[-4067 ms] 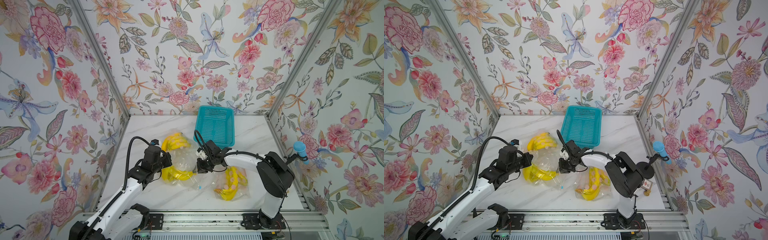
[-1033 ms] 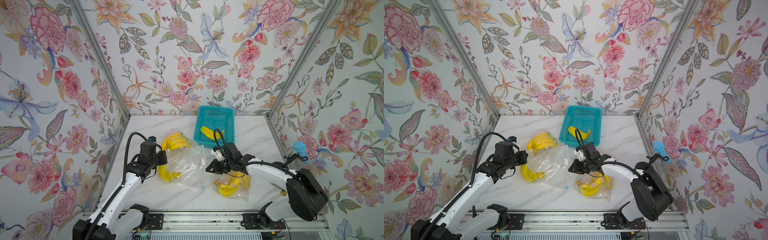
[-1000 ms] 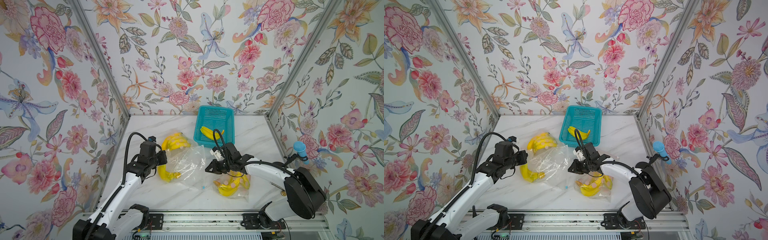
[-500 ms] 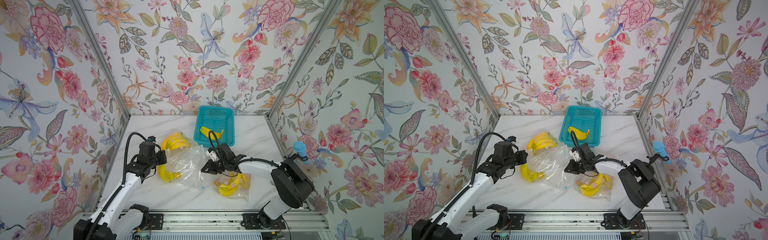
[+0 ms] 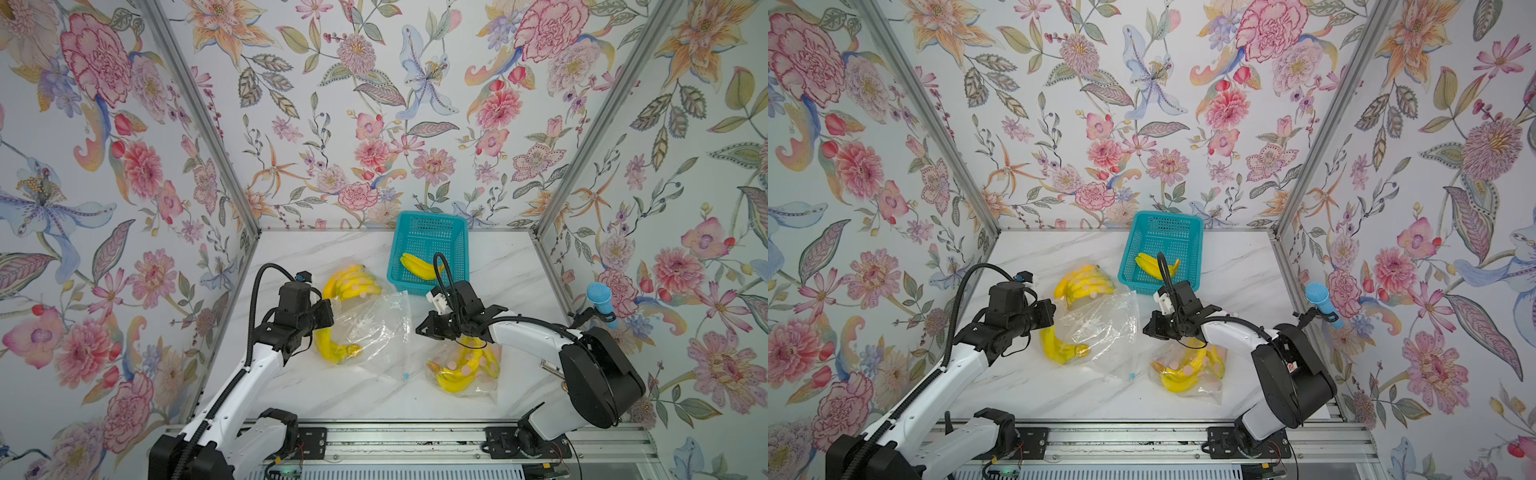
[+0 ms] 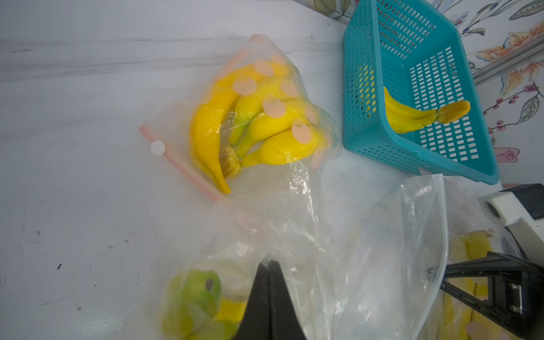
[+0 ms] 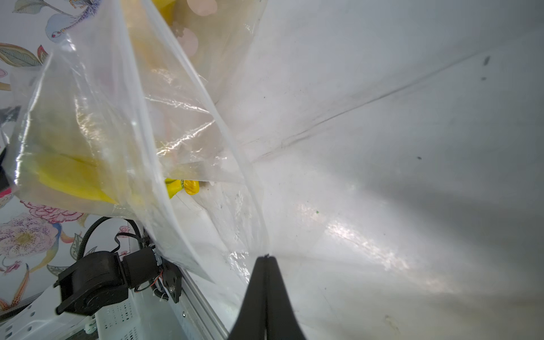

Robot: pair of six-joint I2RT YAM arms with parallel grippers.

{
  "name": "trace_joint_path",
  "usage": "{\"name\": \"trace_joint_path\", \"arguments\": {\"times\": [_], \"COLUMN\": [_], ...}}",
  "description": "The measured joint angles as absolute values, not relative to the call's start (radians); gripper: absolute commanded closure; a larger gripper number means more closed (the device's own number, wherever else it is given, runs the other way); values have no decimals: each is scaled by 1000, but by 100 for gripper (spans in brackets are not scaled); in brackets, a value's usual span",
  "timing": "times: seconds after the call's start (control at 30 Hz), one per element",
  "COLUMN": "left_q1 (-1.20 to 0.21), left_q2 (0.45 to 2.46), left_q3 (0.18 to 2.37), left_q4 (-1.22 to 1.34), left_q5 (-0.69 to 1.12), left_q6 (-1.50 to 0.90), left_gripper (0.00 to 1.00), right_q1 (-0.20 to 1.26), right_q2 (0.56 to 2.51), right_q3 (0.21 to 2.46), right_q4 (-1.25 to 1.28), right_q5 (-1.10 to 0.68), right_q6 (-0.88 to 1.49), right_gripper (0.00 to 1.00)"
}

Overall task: Open the zip-top bag and take out the banana
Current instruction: Adjust the banana in the zipper food storage bag.

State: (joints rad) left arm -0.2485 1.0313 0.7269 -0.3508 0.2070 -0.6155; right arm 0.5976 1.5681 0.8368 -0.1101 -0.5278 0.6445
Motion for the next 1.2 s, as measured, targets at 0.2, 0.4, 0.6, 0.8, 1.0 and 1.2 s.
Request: {"name": "trace_joint_path", "arguments": {"times": [0.2,0.4,0.6,0.8,1.0,1.2], "left_q1": [-247,-247,-235,-229,-248,-522], "left_q2": [1031,1032,1036,1045,1044,1056], "left_q3": [727,727,731,780,923,1132], "left_q4": [-351,-350,-356,-444,-604,-706], "left_q5": [207,208,214,202,138,6], "left_q6": [-616,-615,-607,-580,-560,-622], "left_gripper": [100,100,100,100,100,100], "right_q1": [655,699,711,711,711,711], "right_q2": [1628,1673,1796,1850,1866,1884], "right_q3": [879,882,880,882,909,934], "right_q4": [-67,35,94,78,50,38], "right_q5": [-546,-576,-583,-568,-568,-568], "right_q6": [654,691,701,689,657,625], "right_gripper": [98,99,100,100,100,100]}}
